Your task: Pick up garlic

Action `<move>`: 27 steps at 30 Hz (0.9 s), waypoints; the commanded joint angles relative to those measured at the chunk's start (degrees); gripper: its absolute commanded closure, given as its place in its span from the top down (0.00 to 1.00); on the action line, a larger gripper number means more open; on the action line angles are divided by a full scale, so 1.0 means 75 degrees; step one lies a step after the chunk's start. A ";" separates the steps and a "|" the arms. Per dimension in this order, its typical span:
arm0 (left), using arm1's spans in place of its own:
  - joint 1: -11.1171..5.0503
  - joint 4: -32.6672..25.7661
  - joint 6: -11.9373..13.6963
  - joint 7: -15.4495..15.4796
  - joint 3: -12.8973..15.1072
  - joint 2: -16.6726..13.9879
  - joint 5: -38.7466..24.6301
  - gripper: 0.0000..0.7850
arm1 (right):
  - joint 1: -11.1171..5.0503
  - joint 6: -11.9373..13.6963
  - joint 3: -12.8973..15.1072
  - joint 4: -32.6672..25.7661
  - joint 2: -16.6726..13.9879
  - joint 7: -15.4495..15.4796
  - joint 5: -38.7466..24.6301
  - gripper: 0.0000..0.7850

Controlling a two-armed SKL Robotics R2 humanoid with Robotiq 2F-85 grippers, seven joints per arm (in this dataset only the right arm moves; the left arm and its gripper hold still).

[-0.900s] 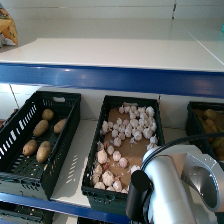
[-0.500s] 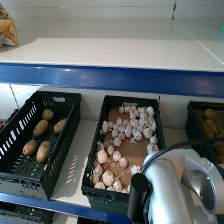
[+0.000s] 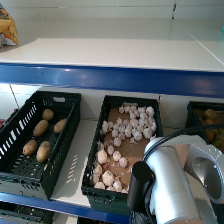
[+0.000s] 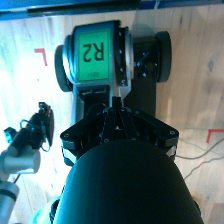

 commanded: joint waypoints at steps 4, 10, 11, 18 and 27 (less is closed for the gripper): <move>0.0000 0.0000 0.0000 0.0000 0.0000 0.0000 0.0000 0.00 | -0.0086 0.0007 -0.0391 -0.0016 -0.0014 0.0000 0.0275 0.00; 0.0000 0.0000 0.0000 0.0000 0.0000 0.0000 0.0000 0.00 | -0.0123 0.0015 -0.0517 -0.0028 0.0013 -0.0060 0.0800 0.00; 0.0000 0.0000 0.0000 0.0000 0.0000 0.0000 0.0000 0.00 | -0.0124 0.0015 -0.0517 -0.0028 0.0023 -0.0065 0.0857 0.00; 0.0000 0.0000 0.0000 0.0000 0.0000 0.0000 0.0000 0.00 | -0.0144 0.0041 -0.0539 -0.0028 0.0033 -0.0105 0.1449 0.00; 0.0000 0.0000 0.0000 0.0000 0.0000 0.0000 0.0000 0.00 | -0.0134 0.0340 -0.0548 -0.0028 0.0095 -0.0082 0.2059 0.00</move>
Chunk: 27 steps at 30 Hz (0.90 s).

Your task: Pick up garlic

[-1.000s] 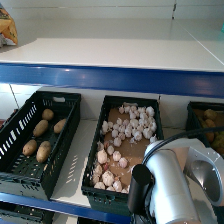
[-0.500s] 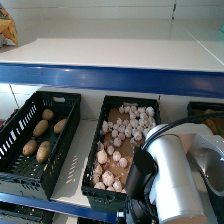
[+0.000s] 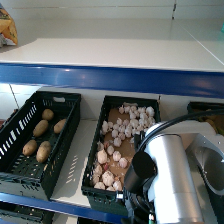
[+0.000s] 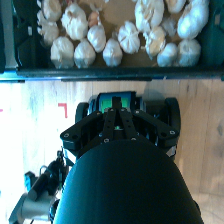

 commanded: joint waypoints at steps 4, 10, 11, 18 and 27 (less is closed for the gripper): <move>0.0000 0.0000 0.0000 0.0000 0.0000 0.0000 0.0000 0.00 | 0.0108 0.0080 0.0038 0.0000 0.0088 0.0028 0.0690 0.00; 0.0000 0.0000 0.0000 0.0000 0.0000 0.0000 0.0000 0.00 | 0.0311 0.0092 0.0060 0.0036 0.0163 0.0008 0.1260 0.00; 0.0000 0.0000 0.0000 0.0000 0.0000 0.0000 0.0000 0.00 | 0.0340 0.0092 0.0060 0.0059 0.0178 0.0021 0.1333 0.00; 0.0000 0.0000 0.0000 0.0000 0.0000 0.0000 0.0000 0.00 | 0.0423 0.0105 0.0082 0.0203 0.0237 0.0104 0.1725 0.00; 0.0000 0.0000 0.0000 0.0000 0.0000 0.0000 0.0000 0.00 | 0.0524 0.0112 0.0160 0.0745 0.0516 0.0293 0.2326 0.00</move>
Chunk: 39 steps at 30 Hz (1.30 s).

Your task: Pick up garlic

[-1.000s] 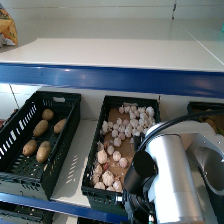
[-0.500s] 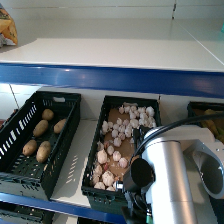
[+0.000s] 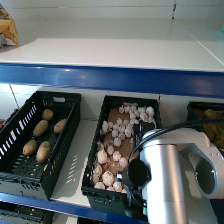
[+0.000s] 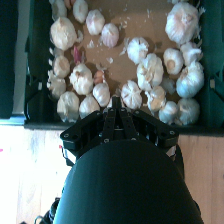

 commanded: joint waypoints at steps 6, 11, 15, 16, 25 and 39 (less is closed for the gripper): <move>0.0000 0.0000 0.0000 0.0000 0.0000 0.0000 0.0000 0.00 | 0.0086 -0.0006 0.0118 0.0920 0.0457 0.0265 0.0571 0.00; 0.0000 0.0000 0.0000 0.0000 0.0000 0.0000 0.0000 0.00 | 0.0131 -0.0006 0.0175 0.1371 0.0718 0.0429 0.0786 0.00; 0.0000 0.0000 0.0000 0.0000 0.0000 0.0000 0.0000 0.00 | 0.0162 -0.0006 0.0233 0.1700 0.0898 0.0580 0.0914 0.00; 0.0000 0.0000 0.0000 0.0000 0.0000 0.0000 0.0000 0.00 | 0.0168 -0.0015 0.0247 0.1795 0.0950 0.0613 0.0948 0.00; 0.0000 0.0000 0.0000 0.0000 0.0000 0.0000 0.0000 0.00 | 0.0233 -0.0058 0.0313 0.2101 0.1121 0.0815 0.1181 0.00; 0.0000 0.0000 0.0000 0.0000 0.0000 0.0000 0.0000 0.00 | 0.0409 -0.0117 0.0371 0.3101 0.1645 0.1181 0.1603 0.00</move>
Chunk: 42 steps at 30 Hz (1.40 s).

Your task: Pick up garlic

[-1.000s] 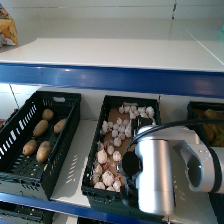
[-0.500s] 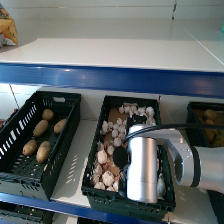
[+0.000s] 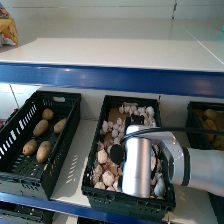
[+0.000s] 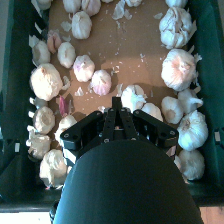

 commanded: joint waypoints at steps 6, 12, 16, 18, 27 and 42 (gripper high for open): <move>0.0001 0.0001 0.0000 0.0000 0.0000 0.0000 0.0000 0.00 | 0.0028 -0.0094 0.0036 0.0686 0.0286 0.0221 0.0097 0.00; 0.0001 0.0001 0.0000 0.0000 0.0000 0.0000 0.0000 0.00 | 0.0053 -0.0141 0.0057 0.1205 0.0594 0.0373 0.0248 0.00; 0.0001 0.0001 0.0000 0.0000 0.0000 0.0000 0.0000 0.00 | 0.0047 -0.0185 0.0057 0.1341 0.0651 0.0405 0.0284 0.07; 0.0001 0.0001 0.0000 0.0000 0.0000 0.0000 0.0000 0.00 | 0.0056 -0.0224 0.0066 0.1399 0.0675 0.0405 0.0282 0.31; 0.0001 0.0001 0.0000 0.0000 0.0000 0.0000 0.0000 0.00 | 0.0090 -0.0465 0.0095 0.1655 0.0800 0.0404 0.0297 0.99; 0.0001 0.0001 0.0000 0.0000 0.0000 0.0000 0.0000 0.00 | 0.0165 -0.0910 0.0184 0.2151 0.1016 0.0438 0.0622 1.00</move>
